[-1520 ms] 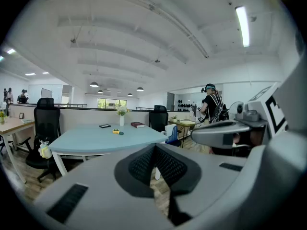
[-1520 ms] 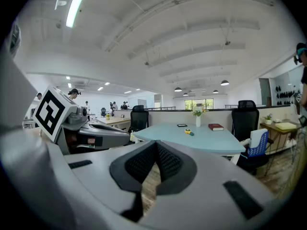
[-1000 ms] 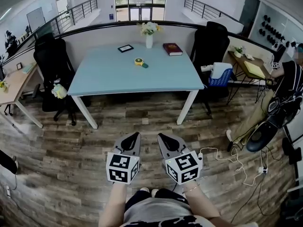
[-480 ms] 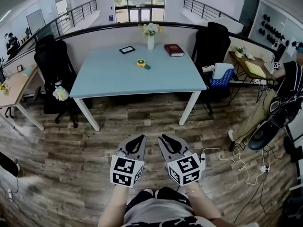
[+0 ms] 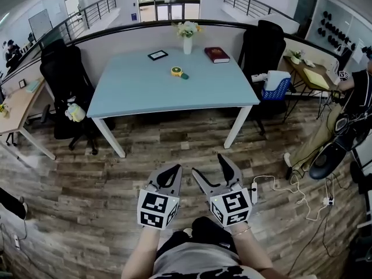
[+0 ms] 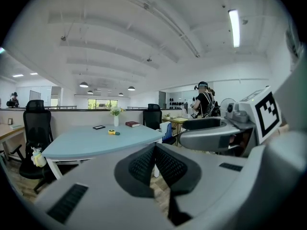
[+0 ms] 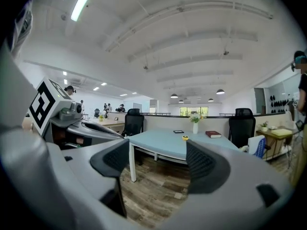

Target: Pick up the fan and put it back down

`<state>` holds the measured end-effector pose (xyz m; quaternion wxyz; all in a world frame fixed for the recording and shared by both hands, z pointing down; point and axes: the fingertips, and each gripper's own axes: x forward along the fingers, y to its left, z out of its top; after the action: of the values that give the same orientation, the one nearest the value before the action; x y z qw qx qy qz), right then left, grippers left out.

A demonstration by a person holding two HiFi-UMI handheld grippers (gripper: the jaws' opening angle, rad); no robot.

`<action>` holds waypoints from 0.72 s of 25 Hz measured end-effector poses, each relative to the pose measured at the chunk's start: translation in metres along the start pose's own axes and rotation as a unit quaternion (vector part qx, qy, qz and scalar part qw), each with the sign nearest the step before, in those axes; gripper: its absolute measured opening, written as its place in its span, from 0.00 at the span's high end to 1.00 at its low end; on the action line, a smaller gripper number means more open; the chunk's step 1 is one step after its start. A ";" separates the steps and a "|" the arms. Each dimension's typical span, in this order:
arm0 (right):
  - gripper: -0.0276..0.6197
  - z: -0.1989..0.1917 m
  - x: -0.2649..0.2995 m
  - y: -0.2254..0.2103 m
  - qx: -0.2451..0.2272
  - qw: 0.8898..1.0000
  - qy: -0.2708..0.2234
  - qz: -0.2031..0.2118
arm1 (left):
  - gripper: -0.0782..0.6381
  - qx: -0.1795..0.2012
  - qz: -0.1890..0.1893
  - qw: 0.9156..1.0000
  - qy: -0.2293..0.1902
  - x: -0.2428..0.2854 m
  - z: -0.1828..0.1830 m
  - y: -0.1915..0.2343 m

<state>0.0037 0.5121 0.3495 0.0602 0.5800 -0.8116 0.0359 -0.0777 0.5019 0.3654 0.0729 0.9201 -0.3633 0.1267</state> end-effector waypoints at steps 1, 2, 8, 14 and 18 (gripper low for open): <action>0.37 -0.001 0.004 0.001 -0.001 1.000 0.003 0.004 | 0.88 -0.002 0.001 1.000 0.001 0.000 -0.001 0.003; 0.31 -0.001 0.008 0.003 -0.002 1.000 0.006 0.008 | 0.88 -0.004 0.002 1.000 0.001 0.000 -0.001 0.006; 0.23 -0.001 0.034 0.004 -0.001 1.000 0.016 0.017 | 0.88 -0.017 0.011 1.000 0.004 0.009 -0.003 0.032; 0.23 -0.005 0.072 -0.014 0.002 0.999 0.025 0.026 | 0.88 -0.030 0.022 0.999 0.010 0.034 -0.007 0.060; 0.23 -0.001 0.107 -0.033 0.000 0.999 0.024 0.030 | 0.88 -0.037 0.028 0.999 0.009 0.061 -0.002 0.085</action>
<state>0.0003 0.4015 0.3651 0.0782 0.5540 -0.8272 0.0517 -0.0938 0.4010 0.3886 0.1064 0.9049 -0.3931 0.1237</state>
